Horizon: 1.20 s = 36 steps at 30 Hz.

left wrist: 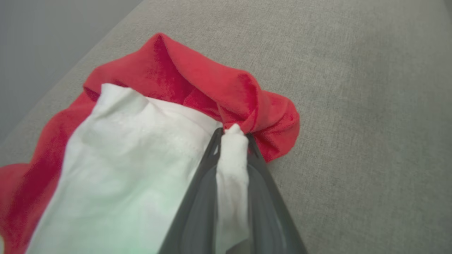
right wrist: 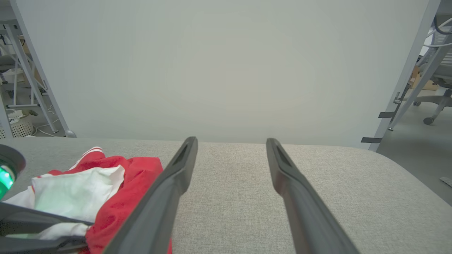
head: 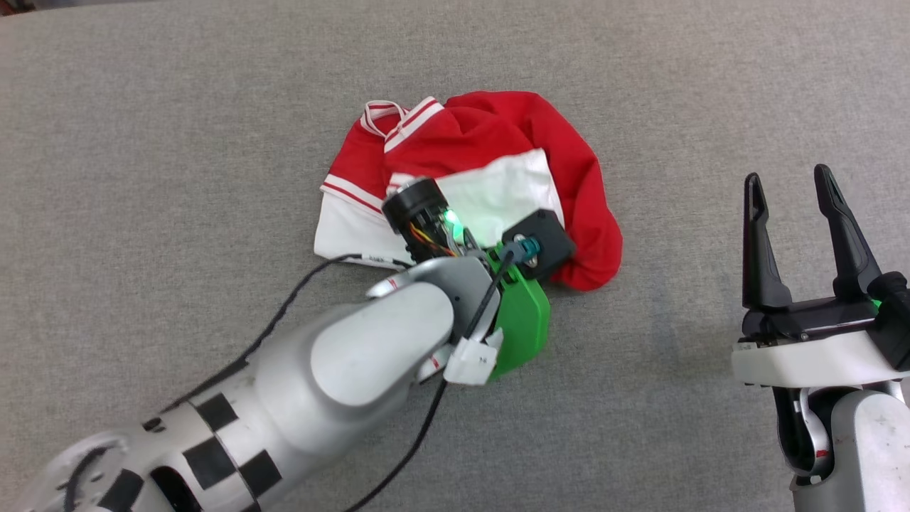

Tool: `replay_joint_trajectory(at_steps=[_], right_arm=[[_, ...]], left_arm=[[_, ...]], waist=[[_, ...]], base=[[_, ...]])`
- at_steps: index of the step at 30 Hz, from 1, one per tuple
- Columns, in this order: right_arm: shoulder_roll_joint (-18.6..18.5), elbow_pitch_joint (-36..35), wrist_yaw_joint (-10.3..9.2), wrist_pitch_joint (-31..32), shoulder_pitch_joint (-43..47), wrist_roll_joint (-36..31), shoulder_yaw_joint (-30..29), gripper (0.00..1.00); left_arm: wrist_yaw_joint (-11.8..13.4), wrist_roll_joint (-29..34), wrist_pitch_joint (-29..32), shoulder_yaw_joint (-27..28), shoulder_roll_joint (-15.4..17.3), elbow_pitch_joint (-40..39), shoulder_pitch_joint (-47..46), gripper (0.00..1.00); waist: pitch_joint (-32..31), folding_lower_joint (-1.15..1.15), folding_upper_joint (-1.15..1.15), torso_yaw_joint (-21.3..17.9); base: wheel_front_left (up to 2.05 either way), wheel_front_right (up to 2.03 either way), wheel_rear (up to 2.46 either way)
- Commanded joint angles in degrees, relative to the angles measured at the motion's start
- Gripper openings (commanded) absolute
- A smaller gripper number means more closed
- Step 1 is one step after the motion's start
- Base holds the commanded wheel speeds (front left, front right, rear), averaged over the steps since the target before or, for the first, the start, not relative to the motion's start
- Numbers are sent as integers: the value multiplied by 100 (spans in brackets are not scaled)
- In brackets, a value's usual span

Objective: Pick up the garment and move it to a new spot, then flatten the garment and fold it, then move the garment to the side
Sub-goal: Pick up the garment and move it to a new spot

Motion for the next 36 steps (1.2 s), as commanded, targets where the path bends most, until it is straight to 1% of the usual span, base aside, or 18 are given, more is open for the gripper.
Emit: replay_joint_trajectory(at_steps=[1, 5, 9, 10, 11, 14, 15, 19, 21, 24, 25, 29, 33, 36], right_arm=[[16, -38, -4, -52, 38, 20, -7, 100], [18, 6, -4, -52, -3, 35, 40, 100], [18, 58, -4, -52, -33, 32, 81, 100], [18, 74, -4, -52, -27, 28, 91, 100], [18, 93, -4, -52, -5, 20, 98, 100], [18, 140, -4, -52, 91, 12, 90, 100], [19, 153, -4, -52, 135, 14, 79, 100], [19, 198, -4, -52, 306, -4, 55, 100], [19, 203, -4, -52, 387, -12, 40, 100], [19, 205, -4, -52, 485, -30, 56, 100], [19, 206, -4, -52, 522, -40, 57, 100], [19, 193, -4, -52, 624, -70, 69, 100], [19, 175, -4, -52, 722, -87, 50, 100], [19, 165, -4, -52, 782, -97, 72, 100]], left_arm=[[-13, 27, -111, -96, -136, 140, 165, 0], [-15, -77, -208, -328, -495, 407, 462, 0], [-15, -73, -447, -377, -674, 627, 527, 0], [-15, -74, -549, -379, -702, 673, 519, 39], [-15, -44, -728, -380, -732, 734, 487, 100], [0, 20, -1224, -308, -803, 838, 427, 100], [41, 28, -1410, -253, -828, 828, 422, 100], [335, 37, -1926, -19, -863, 603, 510, 100], [515, 17, -2063, 155, -806, 392, 602, 100], [901, 99, -2177, 463, -580, 35, 751, 100], [1074, 137, -2200, 623, -471, -130, 831, 100], [1635, 312, -2221, 1220, -12, -676, 1231, 100], [2048, 482, -2223, 1838, 403, -1147, 1803, 100], [2346, 618, -2224, 2414, 650, -1495, 2309, 100]], waist=[[150, 0, 0, -89], [183, 0, 0, -69], [99, 0, 0, -16], [63, 0, 0, 4], [2, 0, 0, 36], [-184, 0, 0, 133], [-266, 0, 0, 174], [-588, 0, 0, 350], [-741, 0, 0, 439], [-917, 0, 0, 545], [-979, 0, 0, 590], [-1135, 0, 0, 718], [-1262, 0, 0, 808], [-1334, 0, 0, 845]], base=[[0, 0, 0], [0, 0, 0], [0, 0, 0], [0, 0, 0], [0, 0, 0], [0, 0, 0], [0, 0, 0], [0, 0, 0], [0, 0, 0], [0, 0, 0], [0, 0, 0], [0, 0, 0], [0, 0, 0], [0, 0, 0]])
